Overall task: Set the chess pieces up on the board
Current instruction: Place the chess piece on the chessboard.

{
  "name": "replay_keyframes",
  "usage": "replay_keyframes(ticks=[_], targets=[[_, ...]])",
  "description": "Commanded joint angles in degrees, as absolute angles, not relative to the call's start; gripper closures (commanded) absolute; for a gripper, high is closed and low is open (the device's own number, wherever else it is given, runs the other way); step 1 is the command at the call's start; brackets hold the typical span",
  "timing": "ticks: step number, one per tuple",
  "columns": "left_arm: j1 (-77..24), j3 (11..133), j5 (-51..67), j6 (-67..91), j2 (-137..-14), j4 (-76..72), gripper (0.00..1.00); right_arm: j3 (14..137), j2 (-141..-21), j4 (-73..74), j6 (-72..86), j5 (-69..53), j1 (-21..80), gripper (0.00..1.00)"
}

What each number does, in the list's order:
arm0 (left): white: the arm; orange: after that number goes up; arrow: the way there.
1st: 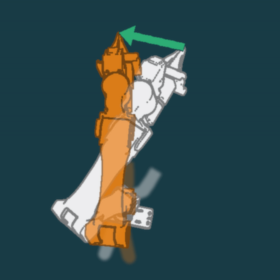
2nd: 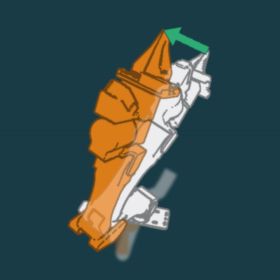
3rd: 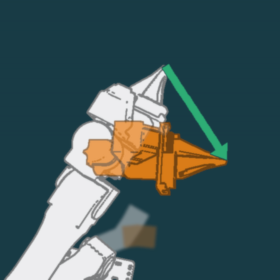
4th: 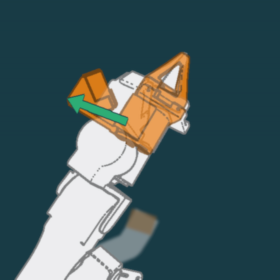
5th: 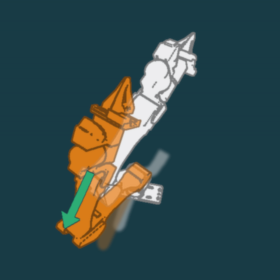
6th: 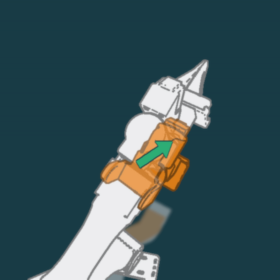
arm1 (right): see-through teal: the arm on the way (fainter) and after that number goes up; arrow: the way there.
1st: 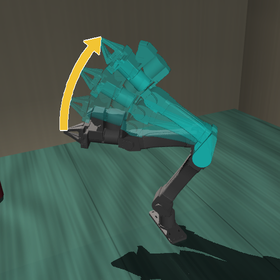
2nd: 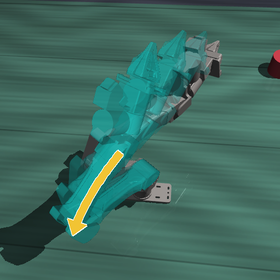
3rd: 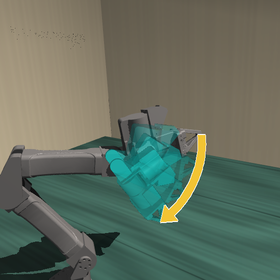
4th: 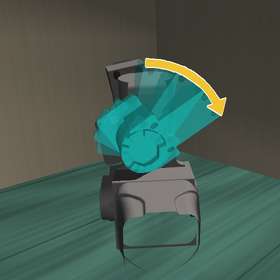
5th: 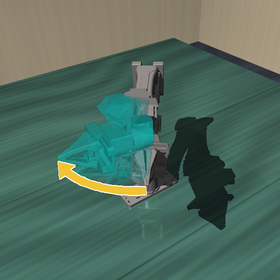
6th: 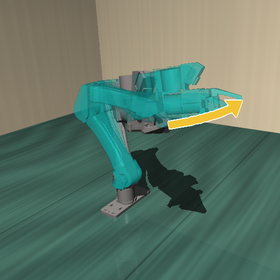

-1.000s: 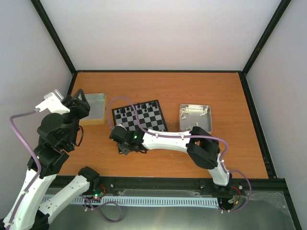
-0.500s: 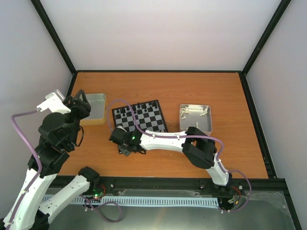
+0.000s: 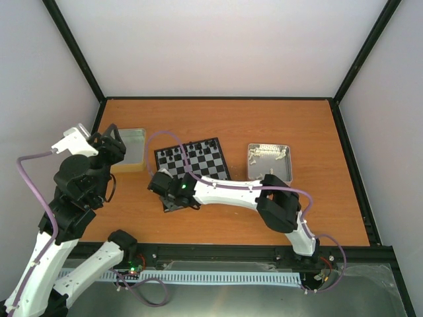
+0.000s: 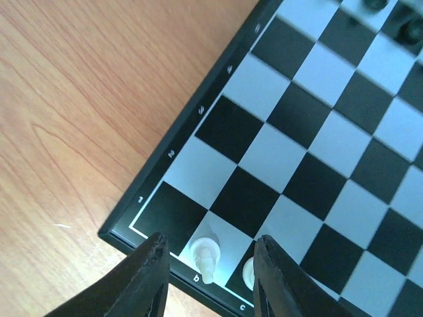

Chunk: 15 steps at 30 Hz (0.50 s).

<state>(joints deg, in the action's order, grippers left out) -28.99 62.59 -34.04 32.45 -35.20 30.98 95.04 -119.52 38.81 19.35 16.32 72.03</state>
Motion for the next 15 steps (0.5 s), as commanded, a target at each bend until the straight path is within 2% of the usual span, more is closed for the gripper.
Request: replay_keyframes(ticks=[1, 6, 10, 15], targets=[[-29.1, 64.9, -34.3, 32.3, -35.4, 31.8, 0.41, 97.4, -113.1, 38.8, 20.8, 19.1, 72.0, 0.62], [-29.1, 65.1, -34.4, 32.3, -34.9, 31.8, 0.38, 88.4, -105.2, 36.3, 27.1, 19.4, 66.6, 0.62], [-29.1, 64.0, -32.1, 31.1, -34.9, 30.1, 0.37, 77.3, -95.2, 34.5, 32.6, 21.3, 58.2, 0.62], [-29.1, 60.6, -26.5, 30.2, -36.4, 27.2, 0.34, 64.4, -85.1, 32.9, 34.4, 23.6, 45.2, 0.54]])
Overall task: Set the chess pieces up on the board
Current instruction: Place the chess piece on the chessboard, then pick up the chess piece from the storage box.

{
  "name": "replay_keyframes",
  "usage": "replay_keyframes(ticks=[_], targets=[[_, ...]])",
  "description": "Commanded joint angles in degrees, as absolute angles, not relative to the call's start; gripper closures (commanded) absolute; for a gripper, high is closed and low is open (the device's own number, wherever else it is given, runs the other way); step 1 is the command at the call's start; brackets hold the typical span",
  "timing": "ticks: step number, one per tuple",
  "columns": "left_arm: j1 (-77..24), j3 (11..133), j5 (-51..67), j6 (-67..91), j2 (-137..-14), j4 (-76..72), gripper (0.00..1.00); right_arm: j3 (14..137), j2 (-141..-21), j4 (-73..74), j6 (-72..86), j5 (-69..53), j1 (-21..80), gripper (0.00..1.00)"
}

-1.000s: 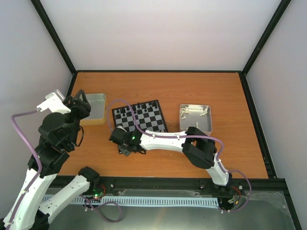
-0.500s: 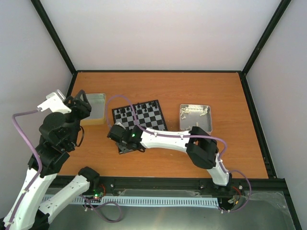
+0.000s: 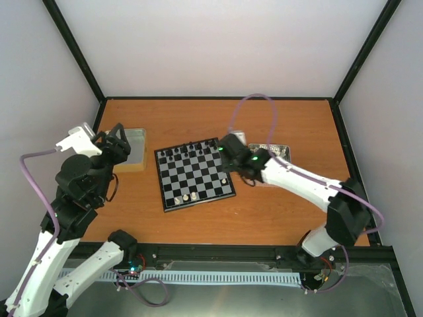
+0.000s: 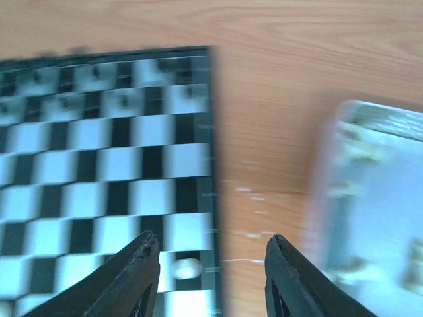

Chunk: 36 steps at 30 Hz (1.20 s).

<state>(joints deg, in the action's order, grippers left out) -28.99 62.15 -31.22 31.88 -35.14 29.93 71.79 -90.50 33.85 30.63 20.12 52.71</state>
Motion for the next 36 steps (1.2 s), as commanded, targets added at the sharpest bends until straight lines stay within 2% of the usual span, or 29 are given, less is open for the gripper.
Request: replay_keyframes(ticks=[1, 11, 13, 16, 17, 20, 24, 36], targets=[[-29.2, 60.0, -25.3, 30.1, -36.8, 26.6, 0.32, 62.6, -84.5, 32.6, 34.0, 23.1, 42.5, 0.54], [-29.1, 53.3, -14.7, 30.8, -40.0, 22.9, 0.19, 54.8, -88.6, 18.7, 30.2, 10.5, 26.4, 0.54], [-29.2, 51.8, -13.4, 31.6, -40.2, 22.5, 0.18, 55.4, -89.6, 17.2, 31.4, 9.3, 25.0, 0.57], [-29.1, 49.9, -11.3, 33.2, -40.7, 22.0, 0.18, 55.1, -91.1, 12.9, 34.7, 9.2, 23.3, 0.69], [-29.1, 49.3, -10.8, 33.7, -41.0, 21.7, 0.17, 55.2, -92.0, 11.5, 36.0, 7.4, 22.3, 0.7], [-29.1, 48.5, -10.0, 34.9, -41.9, 21.7, 0.17, 56.9, -95.7, 10.1, 38.7, 2.0, 20.5, 0.67], [-29.1, 48.4, -9.4, 35.3, -42.5, 21.8, 0.17, 59.6, -99.1, 11.2, 41.6, 0.8, 20.2, 0.62], [-29.1, 47.6, -9.1, 35.3, -43.1, 21.0, 0.17, 61.9, -103.2, 11.7, 44.5, -1.5, 19.3, 0.66]])
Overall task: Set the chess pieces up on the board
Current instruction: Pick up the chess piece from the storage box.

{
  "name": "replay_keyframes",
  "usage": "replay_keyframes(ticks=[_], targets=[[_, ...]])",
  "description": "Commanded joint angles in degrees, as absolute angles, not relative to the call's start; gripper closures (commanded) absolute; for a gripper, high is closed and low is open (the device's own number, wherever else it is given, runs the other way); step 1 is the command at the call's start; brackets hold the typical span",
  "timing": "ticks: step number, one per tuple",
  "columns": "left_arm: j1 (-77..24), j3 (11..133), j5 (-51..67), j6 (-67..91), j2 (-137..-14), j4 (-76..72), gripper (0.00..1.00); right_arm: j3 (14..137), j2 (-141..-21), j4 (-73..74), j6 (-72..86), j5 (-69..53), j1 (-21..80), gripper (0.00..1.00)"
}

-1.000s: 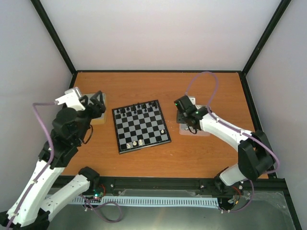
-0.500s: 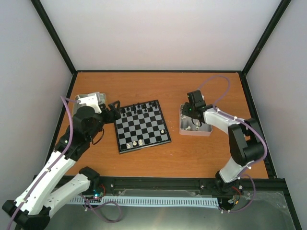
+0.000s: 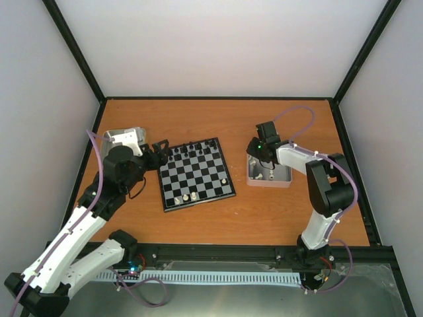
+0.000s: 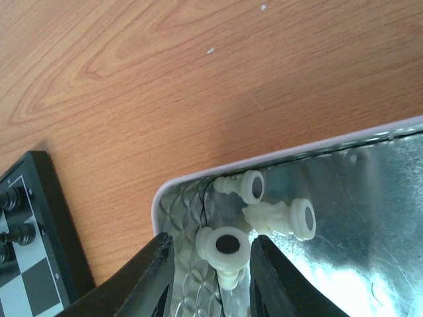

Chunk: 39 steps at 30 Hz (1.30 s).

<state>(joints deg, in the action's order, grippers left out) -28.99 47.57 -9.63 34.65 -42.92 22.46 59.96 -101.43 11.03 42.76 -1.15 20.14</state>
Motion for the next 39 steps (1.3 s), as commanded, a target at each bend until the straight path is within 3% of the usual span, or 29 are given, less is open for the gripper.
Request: replay_keyframes(ticks=[1, 15, 22, 26, 34, 39], targets=[[-29.1, 47.6, -9.1, 35.3, -43.1, 21.0, 0.17, 62.4, -103.5, 12.5, 44.6, -1.5, 19.3, 0.67], [-29.1, 47.5, -9.2, 35.1, -43.1, 20.5, 0.18, 64.9, -107.1, 15.8, 45.0, -5.2, 18.6, 0.68], [-29.1, 47.3, -8.7, 34.9, -43.1, 20.4, 0.17, 65.0, -107.0, 15.2, 44.1, -4.8, 18.3, 0.86], [-29.1, 46.9, -6.8, 34.6, -43.7, 19.8, 0.17, 64.2, -104.7, 15.1, 43.4, -3.7, 18.3, 0.87], [-29.1, 44.8, 8.6, 30.9, -48.6, 13.9, 0.05, 57.6, -94.0, 12.5, 43.8, -7.8, 17.1, 0.87], [-29.2, 42.7, 19.7, 30.8, -53.8, 7.8, 0.0, 50.4, -85.3, 6.1, 48.8, -19.3, 17.3, 0.85]])
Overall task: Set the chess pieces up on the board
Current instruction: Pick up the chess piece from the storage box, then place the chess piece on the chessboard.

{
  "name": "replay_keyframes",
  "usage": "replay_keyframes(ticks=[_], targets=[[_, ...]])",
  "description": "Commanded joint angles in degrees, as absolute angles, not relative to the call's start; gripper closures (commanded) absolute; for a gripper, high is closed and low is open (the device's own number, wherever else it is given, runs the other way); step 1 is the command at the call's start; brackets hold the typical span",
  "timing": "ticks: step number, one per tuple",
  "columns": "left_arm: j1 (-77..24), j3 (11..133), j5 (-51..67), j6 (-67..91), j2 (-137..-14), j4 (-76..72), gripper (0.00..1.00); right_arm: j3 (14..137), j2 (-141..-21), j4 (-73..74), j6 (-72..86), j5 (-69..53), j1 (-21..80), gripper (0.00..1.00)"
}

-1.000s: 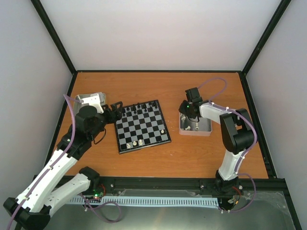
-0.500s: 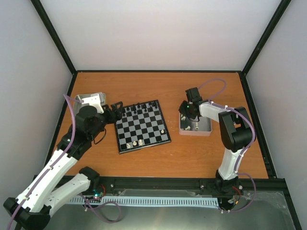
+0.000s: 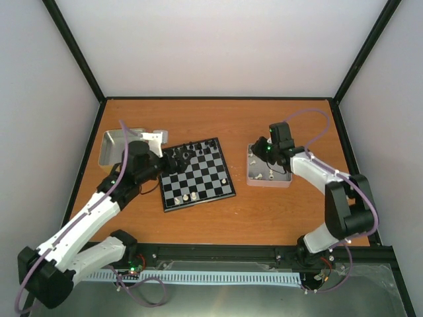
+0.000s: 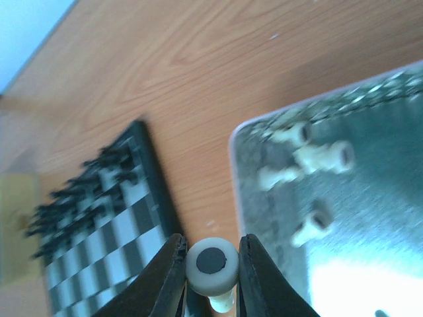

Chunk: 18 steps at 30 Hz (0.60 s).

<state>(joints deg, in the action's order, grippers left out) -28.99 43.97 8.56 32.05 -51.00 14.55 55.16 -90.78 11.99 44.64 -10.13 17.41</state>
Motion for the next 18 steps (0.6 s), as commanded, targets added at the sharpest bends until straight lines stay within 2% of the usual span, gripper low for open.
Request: replay_keyframes(ticks=[1, 4, 9, 13, 18], targets=[[-29.1, 42.3, 21.5, 31.1, -54.9, 6.6, 0.0, 48.8, -83.8, 4.2, 50.7, -21.7, 17.7, 0.85], [-29.2, 40.8, 25.1, 33.8, -57.6, 3.2, 0.0, 44.8, -78.8, -1.8, 56.4, -25.8, 20.5, 0.85], [-29.2, 36.6, 30.9, 39.5, -59.6, -4.1, 0.02, 41.0, -75.3, -12.3, 65.1, -25.8, 28.3, 0.84], [-29.3, 33.5, 34.3, 44.5, -60.5, -9.7, 0.1, 40.1, -75.9, -20.0, 70.0, -24.2, 33.7, 0.84], [-29.4, 30.3, 35.2, 50.2, -60.4, -15.2, 0.25, 39.4, -77.5, -27.6, 75.0, -23.1, 36.7, 0.84]])
